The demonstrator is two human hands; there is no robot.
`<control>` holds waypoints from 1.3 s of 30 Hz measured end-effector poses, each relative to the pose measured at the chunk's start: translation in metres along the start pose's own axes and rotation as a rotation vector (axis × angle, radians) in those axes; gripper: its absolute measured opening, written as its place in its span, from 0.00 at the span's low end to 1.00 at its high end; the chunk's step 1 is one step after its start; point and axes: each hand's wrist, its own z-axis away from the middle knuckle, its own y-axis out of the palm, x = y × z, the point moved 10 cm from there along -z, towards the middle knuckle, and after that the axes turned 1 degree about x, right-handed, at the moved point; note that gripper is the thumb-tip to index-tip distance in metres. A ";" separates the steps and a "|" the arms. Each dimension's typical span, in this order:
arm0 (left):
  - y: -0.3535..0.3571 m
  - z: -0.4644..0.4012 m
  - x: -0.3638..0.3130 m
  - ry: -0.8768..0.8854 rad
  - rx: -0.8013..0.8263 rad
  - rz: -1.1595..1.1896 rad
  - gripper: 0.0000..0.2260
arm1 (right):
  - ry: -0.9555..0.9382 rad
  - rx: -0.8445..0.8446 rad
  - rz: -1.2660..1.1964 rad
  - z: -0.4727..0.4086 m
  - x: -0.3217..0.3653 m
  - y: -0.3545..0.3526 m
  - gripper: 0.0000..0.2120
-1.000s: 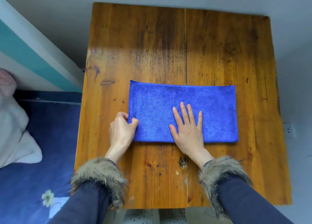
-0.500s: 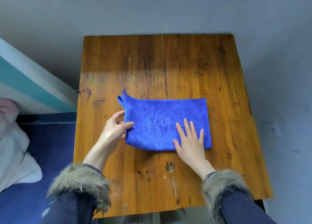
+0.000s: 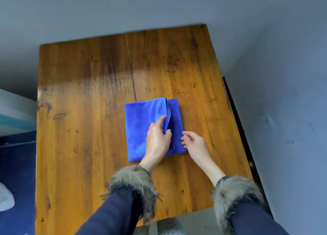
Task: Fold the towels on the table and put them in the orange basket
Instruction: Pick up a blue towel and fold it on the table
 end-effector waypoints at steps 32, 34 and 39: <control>-0.003 0.012 0.040 0.351 -0.043 -0.626 0.23 | -0.150 0.003 0.048 -0.068 0.067 0.003 0.03; 0.006 0.013 0.041 0.382 -0.017 -0.768 0.24 | -0.153 -0.001 0.046 -0.068 0.067 0.004 0.02; 0.014 0.010 0.043 0.369 -0.009 -0.924 0.29 | -0.130 -0.025 0.045 -0.062 0.068 0.002 0.06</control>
